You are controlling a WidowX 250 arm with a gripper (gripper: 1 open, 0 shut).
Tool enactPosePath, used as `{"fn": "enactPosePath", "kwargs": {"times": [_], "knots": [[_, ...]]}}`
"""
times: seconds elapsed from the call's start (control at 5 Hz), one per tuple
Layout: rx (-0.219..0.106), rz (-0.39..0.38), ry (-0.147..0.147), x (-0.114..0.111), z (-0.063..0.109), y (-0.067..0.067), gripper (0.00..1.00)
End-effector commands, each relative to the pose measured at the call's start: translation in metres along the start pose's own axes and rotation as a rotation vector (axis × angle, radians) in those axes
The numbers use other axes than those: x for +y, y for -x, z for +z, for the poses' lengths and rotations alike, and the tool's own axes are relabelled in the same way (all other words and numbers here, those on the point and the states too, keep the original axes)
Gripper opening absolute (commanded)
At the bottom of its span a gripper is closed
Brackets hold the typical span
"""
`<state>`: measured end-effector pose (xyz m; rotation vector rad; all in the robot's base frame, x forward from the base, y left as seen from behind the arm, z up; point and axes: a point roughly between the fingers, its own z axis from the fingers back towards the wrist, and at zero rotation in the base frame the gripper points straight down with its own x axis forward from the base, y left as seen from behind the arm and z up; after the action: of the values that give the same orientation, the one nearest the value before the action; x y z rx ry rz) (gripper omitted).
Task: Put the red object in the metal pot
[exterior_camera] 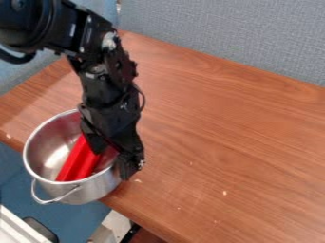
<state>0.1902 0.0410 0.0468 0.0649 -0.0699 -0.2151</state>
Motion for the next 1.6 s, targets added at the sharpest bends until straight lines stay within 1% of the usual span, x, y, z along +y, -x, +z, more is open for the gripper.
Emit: {"fn": "enactPosePath", "kwargs": {"times": [0.0, 0.2, 0.4, 0.6, 0.8, 1.0, 1.2, 1.4], "knots": [[-0.014, 0.035, -0.01, 0.008, -0.009, -0.001, 1.0], [-0.016, 0.075, -0.003, 0.013, -0.01, -0.002, 1.0], [-0.013, 0.081, -0.003, 0.006, 0.0, -0.013, 1.0], [-0.018, 0.084, 0.0, 0.003, 0.008, -0.025, 1.0], [-0.032, 0.092, -0.001, 0.002, 0.029, -0.051, 1.0], [-0.043, 0.127, -0.011, 0.013, 0.046, -0.052, 1.0], [-0.038, 0.171, -0.021, 0.028, 0.04, -0.045, 1.0], [-0.031, 0.208, -0.027, 0.034, 0.033, -0.039, 1.0]]}}
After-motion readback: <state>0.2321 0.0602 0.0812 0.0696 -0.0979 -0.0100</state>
